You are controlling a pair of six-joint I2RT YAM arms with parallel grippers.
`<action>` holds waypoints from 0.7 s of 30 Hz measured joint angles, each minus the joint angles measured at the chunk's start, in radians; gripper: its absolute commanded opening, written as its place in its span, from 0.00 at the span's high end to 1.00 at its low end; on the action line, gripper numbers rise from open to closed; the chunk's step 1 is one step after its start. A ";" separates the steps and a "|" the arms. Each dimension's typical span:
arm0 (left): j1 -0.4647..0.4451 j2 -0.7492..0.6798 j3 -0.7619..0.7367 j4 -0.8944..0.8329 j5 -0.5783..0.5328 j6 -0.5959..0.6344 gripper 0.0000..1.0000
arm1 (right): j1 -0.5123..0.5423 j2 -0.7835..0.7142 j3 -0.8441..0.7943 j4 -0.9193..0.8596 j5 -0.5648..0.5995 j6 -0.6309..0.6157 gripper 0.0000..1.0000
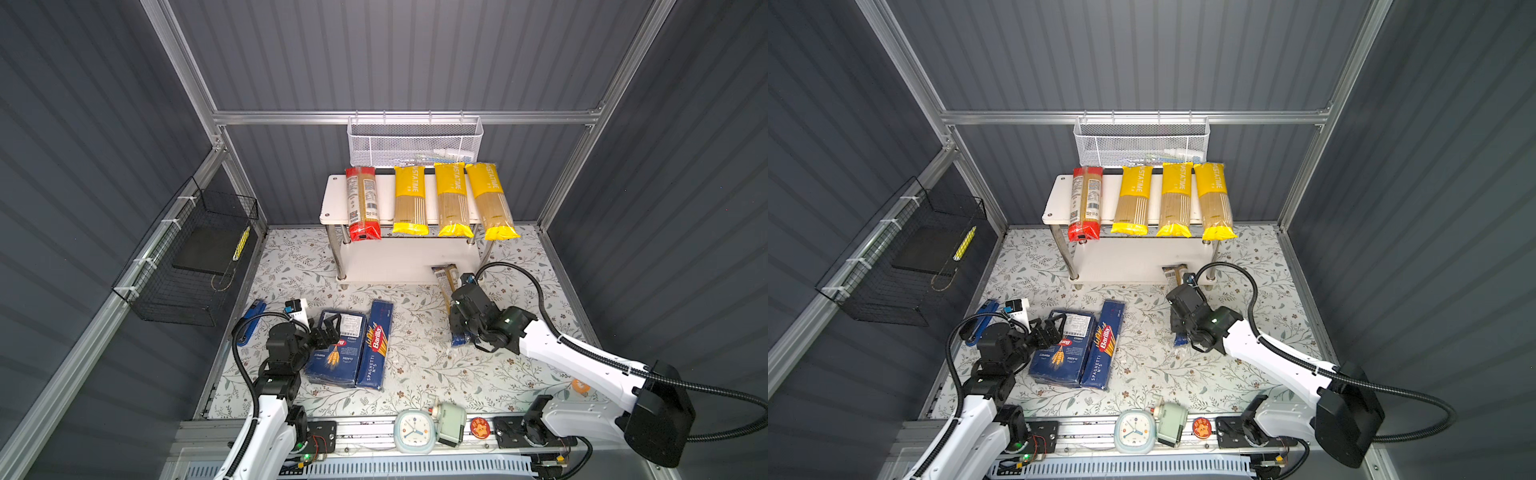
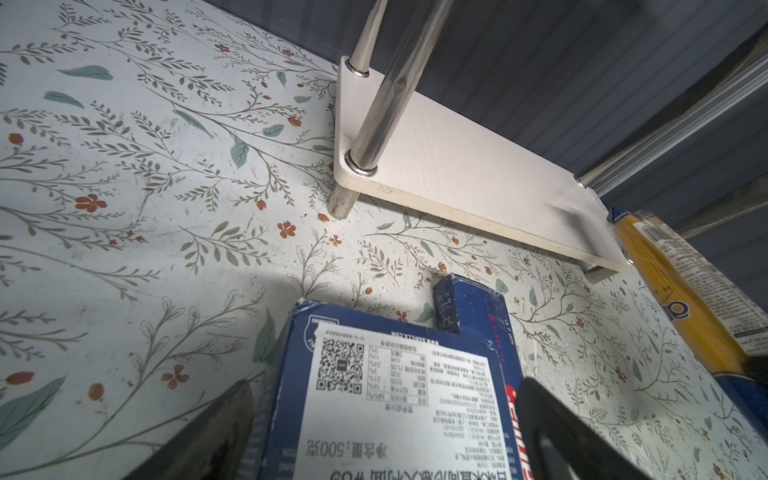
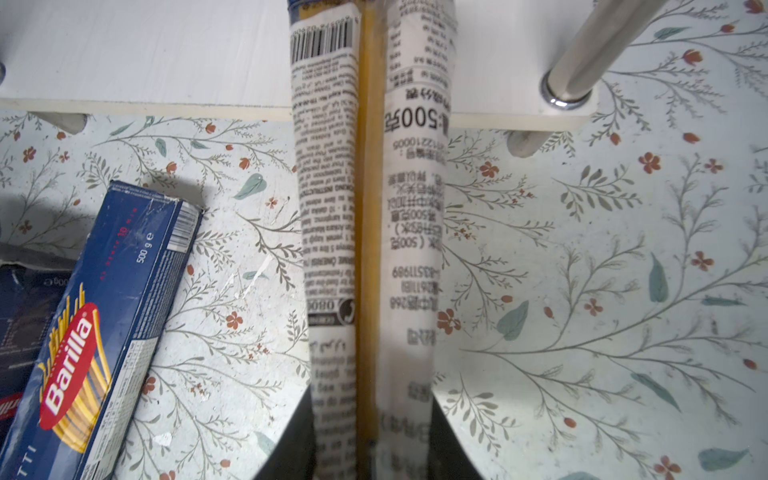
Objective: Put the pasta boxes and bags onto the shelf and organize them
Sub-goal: 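Lift the clear pack upright and carry it toward the shelf, then move the held clear pack toward the lower shelf tier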
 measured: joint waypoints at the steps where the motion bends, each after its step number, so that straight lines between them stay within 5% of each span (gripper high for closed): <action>1: 0.000 0.000 0.000 0.000 0.000 0.000 0.01 | -0.008 0.000 0.000 0.007 0.003 -0.004 0.80; 21: 0.000 0.001 0.000 0.006 0.000 0.000 0.01 | -0.147 0.147 0.056 0.165 0.019 -0.102 0.78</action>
